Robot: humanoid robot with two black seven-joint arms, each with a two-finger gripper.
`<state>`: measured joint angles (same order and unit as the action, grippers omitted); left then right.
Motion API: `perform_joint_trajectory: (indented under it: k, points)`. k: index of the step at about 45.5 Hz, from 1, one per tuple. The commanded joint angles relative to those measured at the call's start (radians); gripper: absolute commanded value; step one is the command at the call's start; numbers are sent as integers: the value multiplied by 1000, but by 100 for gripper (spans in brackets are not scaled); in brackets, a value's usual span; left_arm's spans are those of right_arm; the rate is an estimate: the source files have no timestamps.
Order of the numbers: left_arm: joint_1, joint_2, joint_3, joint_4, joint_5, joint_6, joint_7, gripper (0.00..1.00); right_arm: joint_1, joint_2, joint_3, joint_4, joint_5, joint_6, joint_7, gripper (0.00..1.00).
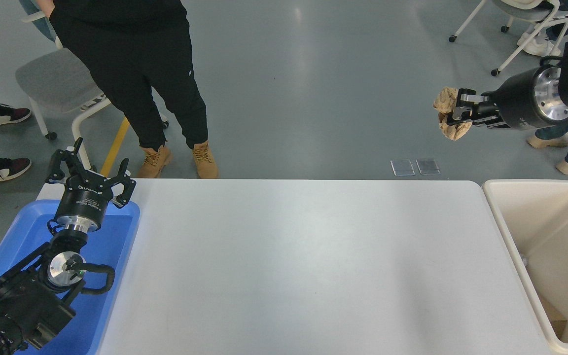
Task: Pick up paper ball place in dustbin
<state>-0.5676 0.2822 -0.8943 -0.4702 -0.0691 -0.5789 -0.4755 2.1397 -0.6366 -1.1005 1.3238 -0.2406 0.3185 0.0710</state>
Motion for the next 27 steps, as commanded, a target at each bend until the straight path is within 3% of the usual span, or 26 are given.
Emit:
perform_joint_trajectory:
  k: [1, 13, 27]
  points:
    - [0, 0, 0, 1, 0, -1, 0, 99, -17, -110, -2, -49, -14, -21, -5, 0]
    - [0, 0, 0, -1, 0, 1, 0, 99, -338, -207, 51, -398, 6, -85, -4, 0]
    - [0, 0, 0, -1, 0, 1, 0, 99, -928, -195, 458, -759, 155, -191, -5, 0]
